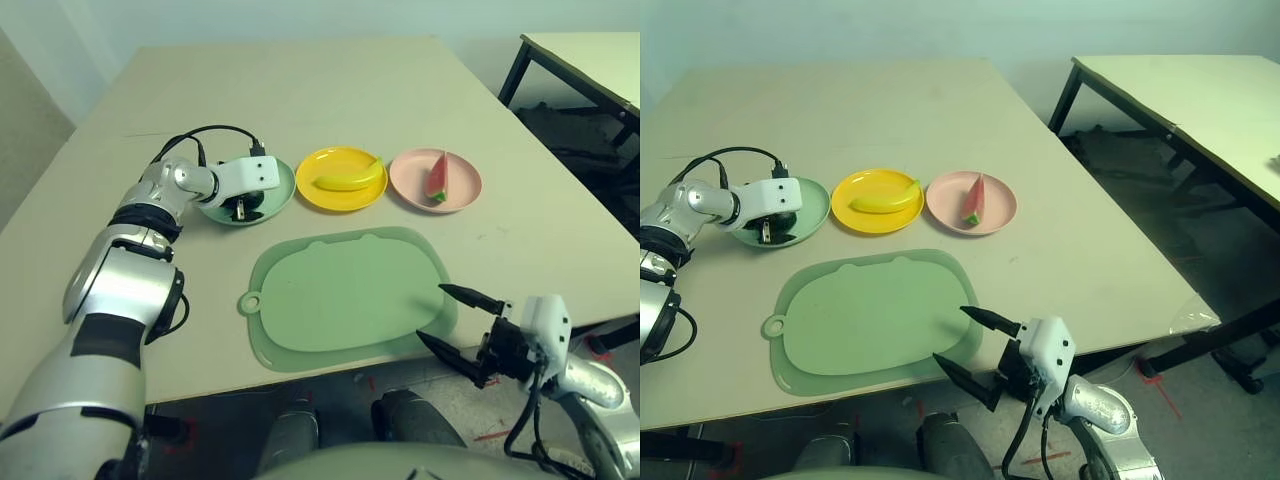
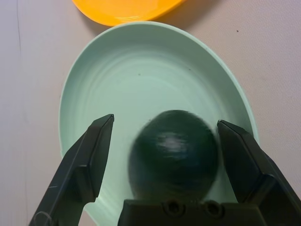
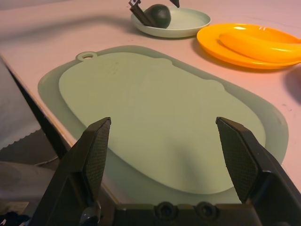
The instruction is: Place the fruits into color-matched plates.
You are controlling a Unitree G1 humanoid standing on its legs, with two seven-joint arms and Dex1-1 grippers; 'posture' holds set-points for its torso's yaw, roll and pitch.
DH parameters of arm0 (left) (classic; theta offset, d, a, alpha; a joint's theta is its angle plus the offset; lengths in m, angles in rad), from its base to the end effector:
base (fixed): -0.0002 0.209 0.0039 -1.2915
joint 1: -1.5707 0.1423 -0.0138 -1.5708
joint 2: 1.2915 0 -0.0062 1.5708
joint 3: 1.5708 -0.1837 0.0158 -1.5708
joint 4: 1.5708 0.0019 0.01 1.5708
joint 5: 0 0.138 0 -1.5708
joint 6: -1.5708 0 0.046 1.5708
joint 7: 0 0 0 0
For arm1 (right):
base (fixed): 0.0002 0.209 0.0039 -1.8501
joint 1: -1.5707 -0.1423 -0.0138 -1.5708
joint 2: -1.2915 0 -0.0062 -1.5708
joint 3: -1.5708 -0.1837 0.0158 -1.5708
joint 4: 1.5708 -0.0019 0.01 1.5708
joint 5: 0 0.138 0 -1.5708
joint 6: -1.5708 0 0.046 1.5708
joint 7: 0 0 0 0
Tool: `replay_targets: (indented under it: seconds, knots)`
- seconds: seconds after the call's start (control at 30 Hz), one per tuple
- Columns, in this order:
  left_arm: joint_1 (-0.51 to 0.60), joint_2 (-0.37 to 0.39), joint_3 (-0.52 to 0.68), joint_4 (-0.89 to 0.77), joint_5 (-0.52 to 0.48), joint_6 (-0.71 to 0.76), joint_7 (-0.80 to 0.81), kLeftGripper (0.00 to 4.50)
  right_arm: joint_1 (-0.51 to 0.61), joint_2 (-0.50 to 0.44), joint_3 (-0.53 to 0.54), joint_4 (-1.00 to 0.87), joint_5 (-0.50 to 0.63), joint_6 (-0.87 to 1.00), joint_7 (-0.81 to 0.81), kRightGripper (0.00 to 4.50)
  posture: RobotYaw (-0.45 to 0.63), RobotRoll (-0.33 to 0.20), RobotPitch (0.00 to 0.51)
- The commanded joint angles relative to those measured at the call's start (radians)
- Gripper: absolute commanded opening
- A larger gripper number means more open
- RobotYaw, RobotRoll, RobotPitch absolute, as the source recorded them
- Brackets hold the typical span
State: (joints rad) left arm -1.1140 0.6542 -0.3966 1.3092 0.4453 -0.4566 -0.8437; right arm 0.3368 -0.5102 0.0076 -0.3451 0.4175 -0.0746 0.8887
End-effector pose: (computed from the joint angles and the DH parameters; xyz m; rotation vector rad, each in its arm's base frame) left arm 0.3489 0.2649 0.1806 1.1966 0.4222 -0.8153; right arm 0.1392 -0.2254 0.0739 -0.0929 -0.0164 0.9727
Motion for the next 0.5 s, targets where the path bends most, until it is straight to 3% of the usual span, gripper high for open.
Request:
replay_targets:
  seconds: [0.03, 0.13, 0.27, 0.4, 0.5]
  knots:
    - [-0.014, 0.026, 0.061, -0.024, -0.053, -0.027, -0.045, 4.47, -0.018, 0.022, -0.013, 0.014, -0.006, -0.005, -0.037, 4.5, -0.14, 0.0, 0.043]
    - [-0.007, 0.048, 0.13, -0.057, -0.126, -0.035, -0.103, 4.47, -0.037, 0.046, -0.037, 0.016, -0.015, -0.013, -0.087, 4.5, -0.13, 0.0, 0.052]
    - [0.087, 0.097, 0.31, -0.233, -0.344, 0.054, -0.213, 4.47, -0.034, 0.094, -0.153, 0.084, -0.039, -0.061, -0.211, 4.5, -0.11, 0.0, 0.061]
    - [0.312, 0.133, 0.476, -0.56, -0.526, 0.244, -0.183, 4.47, -0.007, 0.13, -0.246, 0.151, -0.03, -0.119, -0.263, 4.5, -0.07, 0.0, 0.081]
    - [0.525, 0.116, 0.609, -0.821, -0.644, 0.398, -0.09, 4.47, -0.001, 0.15, -0.313, 0.212, -0.015, -0.145, -0.302, 4.5, -0.03, 0.0, 0.09]
